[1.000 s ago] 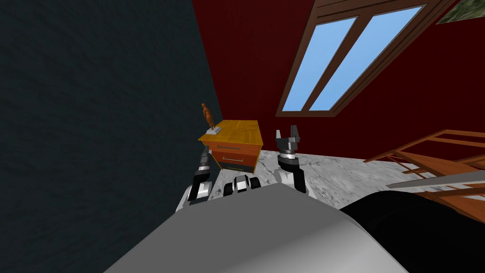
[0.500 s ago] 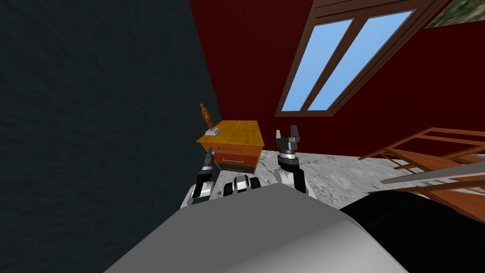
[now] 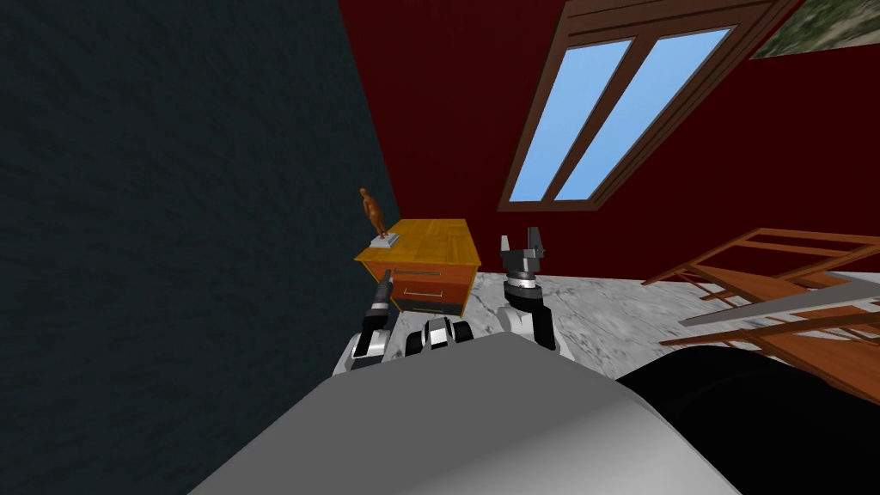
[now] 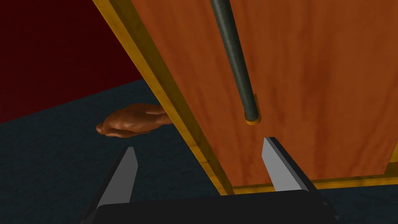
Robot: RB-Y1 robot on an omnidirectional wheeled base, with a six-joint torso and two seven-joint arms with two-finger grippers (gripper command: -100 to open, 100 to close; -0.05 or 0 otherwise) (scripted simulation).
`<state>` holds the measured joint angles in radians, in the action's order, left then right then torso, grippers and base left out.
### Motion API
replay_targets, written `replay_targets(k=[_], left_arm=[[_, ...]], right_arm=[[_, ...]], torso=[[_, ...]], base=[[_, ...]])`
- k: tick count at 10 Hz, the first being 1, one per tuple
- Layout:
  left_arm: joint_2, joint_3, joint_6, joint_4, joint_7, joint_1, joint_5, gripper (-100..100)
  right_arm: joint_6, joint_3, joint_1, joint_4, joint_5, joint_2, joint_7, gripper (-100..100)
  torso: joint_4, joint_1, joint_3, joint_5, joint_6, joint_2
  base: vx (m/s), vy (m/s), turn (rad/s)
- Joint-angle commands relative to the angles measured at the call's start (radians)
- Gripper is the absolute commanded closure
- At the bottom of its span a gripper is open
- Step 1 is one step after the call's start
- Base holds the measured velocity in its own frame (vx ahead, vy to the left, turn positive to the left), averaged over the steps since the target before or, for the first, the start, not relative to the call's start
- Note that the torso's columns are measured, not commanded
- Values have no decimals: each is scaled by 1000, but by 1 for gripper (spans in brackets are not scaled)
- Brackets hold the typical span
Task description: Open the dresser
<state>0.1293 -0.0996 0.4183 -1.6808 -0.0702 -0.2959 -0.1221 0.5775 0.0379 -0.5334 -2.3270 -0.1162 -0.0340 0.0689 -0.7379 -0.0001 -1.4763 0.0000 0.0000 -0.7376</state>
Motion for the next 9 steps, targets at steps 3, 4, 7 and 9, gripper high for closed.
replay_targets(k=[3,4,7,9], left_arm=[[16,-18,14,98,-12,30,-14,-100],[19,-22,16,116,-14,36,-17,-100],[22,-28,19,142,-18,45,-21,-100],[23,-27,6,135,-17,52,-21,-100]], right_arm=[[0,0,0,0,0,0,0,0],[0,0,0,0,0,0,0,0],[0,0,0,0,0,0,0,0],[0,0,0,0,0,0,0,0]], torso=[[0,1,0,0,0,0],[0,0,0,0,0,-1],[0,0,0,0,0,0],[0,-2,-1,-1,0,2]], base=[[35,43,-55],[35,35,-51],[26,26,-40],[56,-17,-13]])
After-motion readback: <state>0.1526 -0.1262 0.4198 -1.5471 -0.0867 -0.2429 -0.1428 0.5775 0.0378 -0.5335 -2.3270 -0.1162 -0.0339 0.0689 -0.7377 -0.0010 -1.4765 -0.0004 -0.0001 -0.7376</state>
